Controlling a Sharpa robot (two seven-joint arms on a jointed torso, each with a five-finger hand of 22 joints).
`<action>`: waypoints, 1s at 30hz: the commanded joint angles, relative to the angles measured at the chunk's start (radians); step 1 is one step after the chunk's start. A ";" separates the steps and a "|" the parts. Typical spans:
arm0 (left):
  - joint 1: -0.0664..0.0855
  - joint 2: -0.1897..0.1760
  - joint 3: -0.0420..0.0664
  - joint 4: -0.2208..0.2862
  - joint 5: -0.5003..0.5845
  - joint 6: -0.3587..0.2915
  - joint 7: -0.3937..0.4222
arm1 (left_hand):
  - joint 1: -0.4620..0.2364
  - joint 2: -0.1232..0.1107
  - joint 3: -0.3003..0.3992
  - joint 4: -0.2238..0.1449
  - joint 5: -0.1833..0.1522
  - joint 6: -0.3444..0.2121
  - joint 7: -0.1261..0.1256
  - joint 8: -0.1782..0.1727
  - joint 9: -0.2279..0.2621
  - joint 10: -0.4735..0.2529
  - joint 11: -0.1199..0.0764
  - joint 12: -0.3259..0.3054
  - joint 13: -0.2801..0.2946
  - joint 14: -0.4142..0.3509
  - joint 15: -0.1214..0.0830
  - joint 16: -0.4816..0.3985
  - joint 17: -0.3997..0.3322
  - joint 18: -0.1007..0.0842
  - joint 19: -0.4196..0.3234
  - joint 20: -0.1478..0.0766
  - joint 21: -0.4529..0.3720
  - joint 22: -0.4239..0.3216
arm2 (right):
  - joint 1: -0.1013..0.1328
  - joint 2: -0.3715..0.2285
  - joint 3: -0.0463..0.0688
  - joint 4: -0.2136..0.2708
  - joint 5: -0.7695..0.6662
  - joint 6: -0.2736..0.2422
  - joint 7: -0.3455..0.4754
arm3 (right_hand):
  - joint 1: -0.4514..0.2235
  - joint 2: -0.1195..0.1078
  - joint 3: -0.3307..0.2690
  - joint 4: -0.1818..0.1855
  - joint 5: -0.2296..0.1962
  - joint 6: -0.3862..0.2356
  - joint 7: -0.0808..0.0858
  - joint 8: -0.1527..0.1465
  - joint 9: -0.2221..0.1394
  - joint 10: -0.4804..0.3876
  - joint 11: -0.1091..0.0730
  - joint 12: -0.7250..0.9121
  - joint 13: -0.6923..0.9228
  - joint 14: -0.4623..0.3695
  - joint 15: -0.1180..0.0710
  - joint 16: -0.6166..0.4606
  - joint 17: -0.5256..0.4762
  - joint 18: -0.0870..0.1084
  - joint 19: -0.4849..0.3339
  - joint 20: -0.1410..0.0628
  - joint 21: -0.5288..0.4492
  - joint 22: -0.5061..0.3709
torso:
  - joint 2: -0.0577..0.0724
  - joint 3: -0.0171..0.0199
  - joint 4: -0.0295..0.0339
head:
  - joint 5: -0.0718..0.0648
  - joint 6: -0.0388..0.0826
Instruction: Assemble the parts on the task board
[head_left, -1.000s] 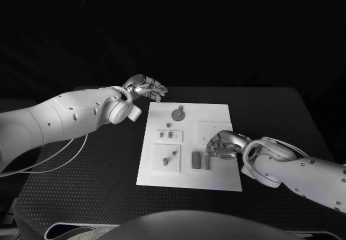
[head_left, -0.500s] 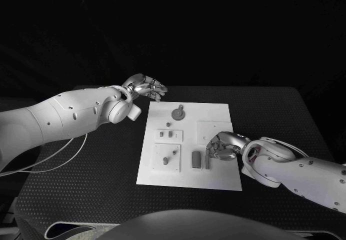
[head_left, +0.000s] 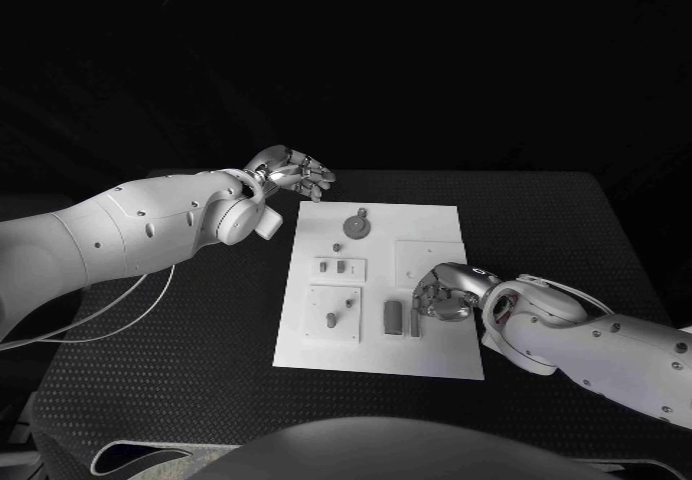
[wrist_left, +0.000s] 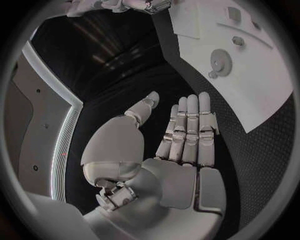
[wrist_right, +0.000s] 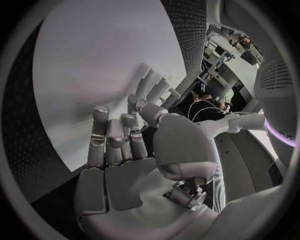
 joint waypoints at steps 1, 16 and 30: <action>0.001 0.001 0.001 0.003 0.005 0.012 0.005 | -0.004 0.002 -0.001 0.007 0.006 -0.006 -0.001 0.004 -0.001 -0.007 0.000 0.000 -0.001 0.000 0.006 -0.003 0.002 0.021 -0.006 0.005 -0.006 0.002 | -0.010 0.008 -0.006 0.006 -0.024 0.000 -0.003 | -0.002 -0.002 -0.006 0.000 -0.006 0.010 0.000 0.005 0.000 0.007 -0.002 0.005 -0.002 0.001 -0.005 0.000 0.000 0.007 0.003 -0.001 0.004 0.016 | 0.000 -0.0006 -0.0001 | 0.000 -0.001; 0.001 0.001 0.001 0.002 0.005 0.012 0.005 | -0.004 0.002 0.000 0.008 0.006 -0.007 -0.001 0.004 -0.002 -0.007 0.000 0.000 -0.001 0.000 0.006 -0.004 0.003 0.021 -0.006 0.005 -0.006 0.002 | -0.010 -0.011 -0.005 0.036 -0.009 -0.145 0.041 | -0.001 -0.004 -0.006 0.001 -0.006 0.008 -0.001 0.004 0.000 0.009 -0.002 0.004 -0.003 0.003 -0.007 -0.001 -0.001 0.007 0.006 -0.003 0.004 0.015 | 0.000 -0.0010 0.0004 | 0.000 0.003; 0.001 0.000 0.000 0.002 0.005 0.012 0.005 | -0.003 0.003 0.000 0.008 0.006 -0.007 -0.001 0.004 -0.002 -0.007 0.000 0.000 -0.001 0.000 0.006 -0.005 0.004 0.021 -0.006 0.005 -0.006 0.002 | -0.010 -0.017 -0.005 0.042 -0.012 -0.071 0.027 | 0.000 -0.004 -0.004 0.001 -0.005 0.008 -0.001 0.005 0.000 0.010 -0.003 0.003 -0.005 0.005 -0.008 -0.002 -0.002 0.007 0.009 -0.004 0.005 0.014 | 0.000 -0.0006 -0.0004 | 0.002 0.001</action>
